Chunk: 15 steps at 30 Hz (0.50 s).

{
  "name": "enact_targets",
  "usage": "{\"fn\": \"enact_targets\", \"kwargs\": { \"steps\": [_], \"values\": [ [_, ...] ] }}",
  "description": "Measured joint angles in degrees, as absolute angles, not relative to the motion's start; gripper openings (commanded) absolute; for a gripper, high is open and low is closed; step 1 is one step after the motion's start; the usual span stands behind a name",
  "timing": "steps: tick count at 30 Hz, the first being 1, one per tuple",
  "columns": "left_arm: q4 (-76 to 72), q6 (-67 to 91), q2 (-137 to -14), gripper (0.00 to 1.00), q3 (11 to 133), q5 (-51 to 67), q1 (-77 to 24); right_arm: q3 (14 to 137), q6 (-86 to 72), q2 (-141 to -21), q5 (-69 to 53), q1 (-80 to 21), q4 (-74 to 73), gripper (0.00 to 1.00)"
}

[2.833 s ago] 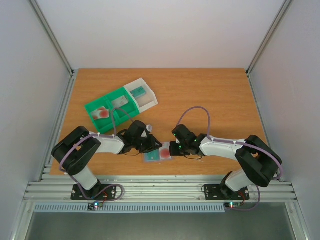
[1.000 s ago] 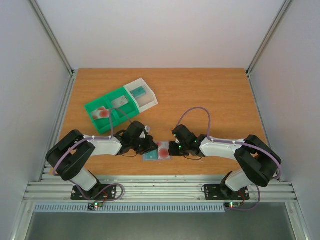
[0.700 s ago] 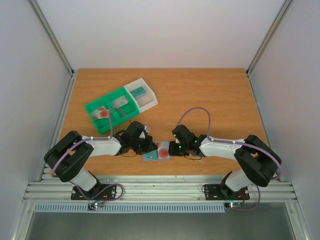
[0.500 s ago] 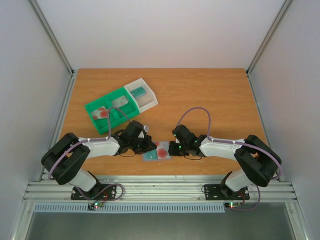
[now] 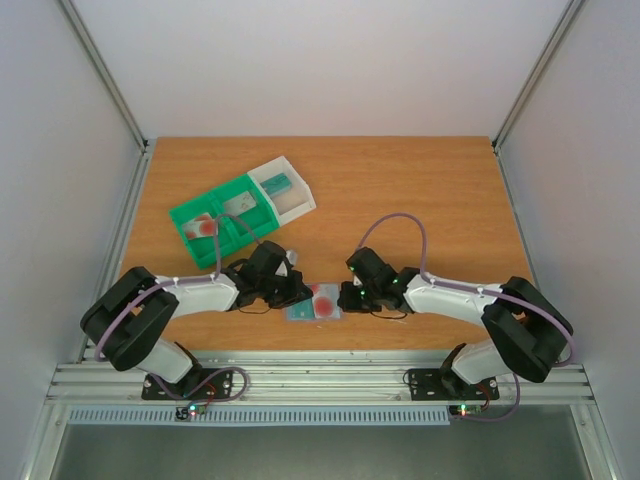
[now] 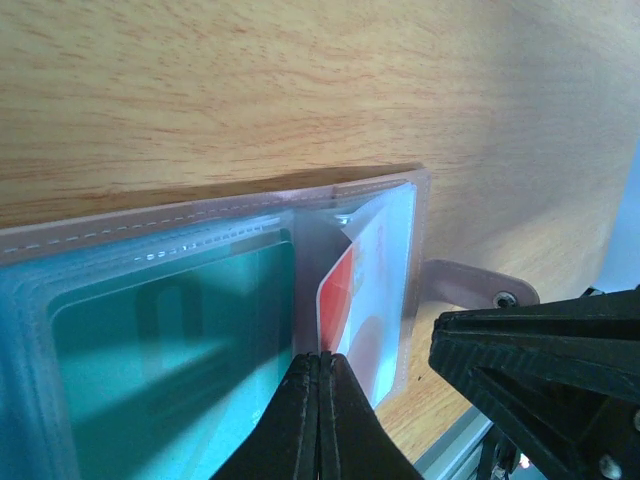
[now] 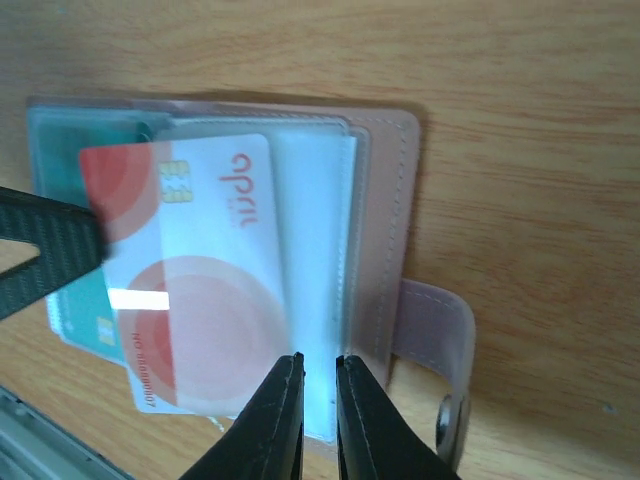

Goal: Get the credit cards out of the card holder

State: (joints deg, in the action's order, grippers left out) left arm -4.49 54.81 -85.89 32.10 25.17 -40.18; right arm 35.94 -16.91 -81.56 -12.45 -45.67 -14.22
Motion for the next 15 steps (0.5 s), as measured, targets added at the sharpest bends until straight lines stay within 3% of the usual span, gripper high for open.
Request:
{"fn": "enact_targets", "kwargs": {
  "steps": [10,15],
  "values": [
    [-4.95,54.83,-86.54,0.0,32.14,25.52,-40.18,38.41,-16.95,-85.36,-14.44,-45.67,-12.86,0.09],
    [-5.8,55.22,-87.15,0.11,32.27,25.96,-40.18,38.96,-17.12,-88.6,-16.43,-45.63,-10.85,0.07]
  ]
}}
